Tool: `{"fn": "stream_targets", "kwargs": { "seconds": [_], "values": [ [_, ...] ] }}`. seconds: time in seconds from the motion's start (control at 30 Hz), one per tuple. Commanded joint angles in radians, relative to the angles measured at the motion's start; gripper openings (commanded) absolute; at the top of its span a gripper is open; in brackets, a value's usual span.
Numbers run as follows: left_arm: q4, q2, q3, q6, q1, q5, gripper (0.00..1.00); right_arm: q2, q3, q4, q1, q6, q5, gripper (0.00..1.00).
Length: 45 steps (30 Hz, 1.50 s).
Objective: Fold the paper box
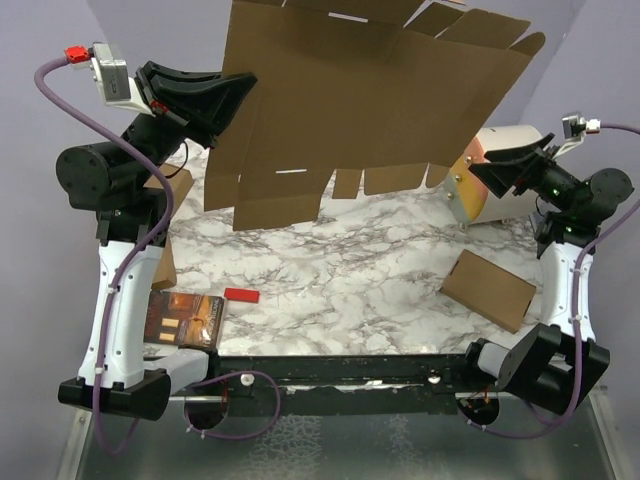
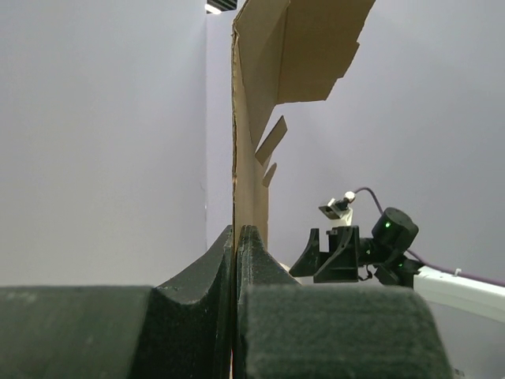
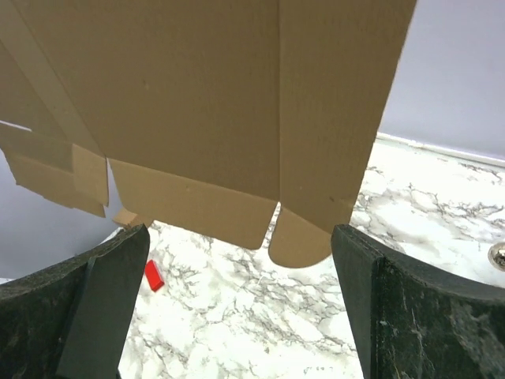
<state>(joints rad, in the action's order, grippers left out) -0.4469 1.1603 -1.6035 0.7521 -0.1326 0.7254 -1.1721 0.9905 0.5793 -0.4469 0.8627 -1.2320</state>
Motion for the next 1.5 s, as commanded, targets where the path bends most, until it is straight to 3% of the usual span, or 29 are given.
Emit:
{"fn": "stream_targets", "kwargs": {
  "seconds": [0.0, 0.23, 0.43, 0.57, 0.73, 0.97, 1.1, 1.23, 1.37, 1.47],
  "values": [
    [-0.083, 0.002, -0.031, 0.075, 0.004, -0.027, 0.0, 0.028, 0.012, -0.1, -0.01, -0.135, 0.041, 0.99],
    [-0.106, 0.001, -0.044, 0.113, 0.004, -0.021, 0.0, -0.042, 0.034, 0.027, -0.039, -0.035, 0.044, 1.0],
    [-0.194, 0.017, -0.047, 0.199, 0.004, -0.012, 0.0, -0.128, 0.047, 0.362, -0.038, 0.176, -0.028, 1.0],
    [-0.259, 0.031, -0.058, 0.252, 0.004, -0.001, 0.0, -0.149, 0.111, 0.329, -0.038, 0.17, -0.02, 1.0],
    [-0.261, 0.035, -0.078, 0.261, 0.004, 0.007, 0.0, -0.207, 0.172, 0.393, -0.038, 0.223, -0.047, 1.0],
    [-0.244, 0.031, -0.098, 0.25, 0.004, 0.011, 0.0, -0.196, 0.181, 0.338, -0.054, 0.2, -0.046, 1.0],
    [-0.242, 0.031, -0.102, 0.251, 0.004, 0.012, 0.0, -0.186, 0.152, 0.473, -0.059, 0.282, -0.063, 0.99],
    [-0.265, 0.029, -0.09, 0.266, 0.004, 0.013, 0.0, -0.203, 0.154, 0.652, -0.058, 0.409, -0.07, 0.83],
    [-0.269, 0.025, -0.078, 0.26, 0.004, 0.014, 0.0, -0.238, 0.183, 0.818, -0.059, 0.541, -0.079, 0.48],
    [-0.233, 0.021, -0.072, 0.227, 0.004, 0.007, 0.0, -0.229, 0.185, 0.831, -0.059, 0.547, -0.092, 0.27]
  ]
}}
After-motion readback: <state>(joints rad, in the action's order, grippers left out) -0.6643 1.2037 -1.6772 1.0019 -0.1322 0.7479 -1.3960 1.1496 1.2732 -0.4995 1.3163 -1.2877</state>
